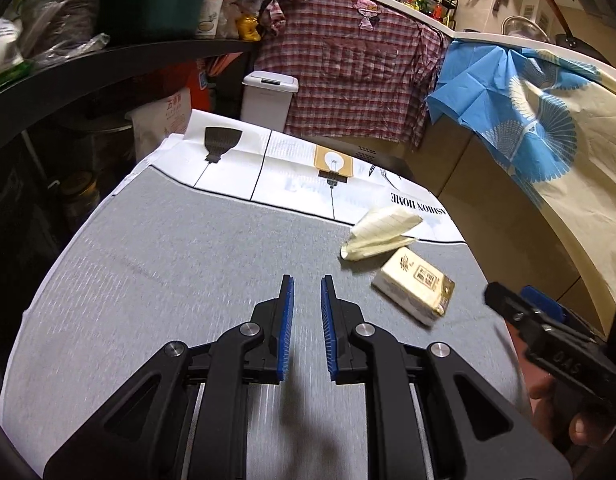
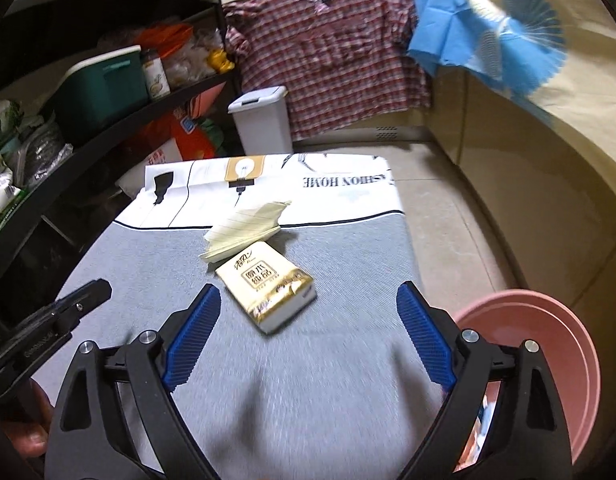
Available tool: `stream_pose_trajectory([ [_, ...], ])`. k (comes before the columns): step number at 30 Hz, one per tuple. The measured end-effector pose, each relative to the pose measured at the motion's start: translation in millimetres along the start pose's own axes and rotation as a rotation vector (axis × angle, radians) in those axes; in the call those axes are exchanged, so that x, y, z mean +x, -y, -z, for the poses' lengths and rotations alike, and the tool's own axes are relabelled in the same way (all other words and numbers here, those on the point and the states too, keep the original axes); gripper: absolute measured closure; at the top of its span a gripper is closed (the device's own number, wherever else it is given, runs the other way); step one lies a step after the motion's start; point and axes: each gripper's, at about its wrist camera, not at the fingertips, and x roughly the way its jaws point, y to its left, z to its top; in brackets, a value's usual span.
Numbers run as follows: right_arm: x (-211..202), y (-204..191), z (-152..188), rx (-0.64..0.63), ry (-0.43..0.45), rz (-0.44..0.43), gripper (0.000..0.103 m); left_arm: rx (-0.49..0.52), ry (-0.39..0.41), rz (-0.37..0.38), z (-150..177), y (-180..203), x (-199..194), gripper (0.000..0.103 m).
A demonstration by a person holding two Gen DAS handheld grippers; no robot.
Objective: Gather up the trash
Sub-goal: 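Grasp the folded paper napkin with the left tool while the right grasps the gold tissue pack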
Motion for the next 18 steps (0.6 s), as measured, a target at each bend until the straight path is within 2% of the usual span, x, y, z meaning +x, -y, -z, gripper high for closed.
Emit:
stream_pose_trajectory([
  [9, 41.4, -15.1, -1.7, -0.079, -0.074, -0.065, 0.011, 0.054, -0.013, 0.044, -24.4, 6.9, 36.9, 0.088],
  [11, 47.0, -17.9, -1.4, -0.094, -0.085, -0.066, 0.011, 0.061, -0.026, 0.065, -30.3, 8.6, 46.7, 0.078],
  [12, 48.9, -18.3, -0.9, -0.098, -0.090, -0.070, 0.011, 0.068, -0.038, 0.084, -34.1, 10.5, 53.7, 0.068],
  [13, 51.9, -19.0, -1.0, -0.105, -0.098, -0.071, 0.011, 0.073, -0.042, 0.094, -35.5, 11.9, 57.3, 0.065],
  [18, 62.1, -11.7, -3.3, -0.090, -0.127, -0.066, 0.011, 0.108, -0.070, 0.150, -45.0, 23.9, 78.8, 0.063],
])
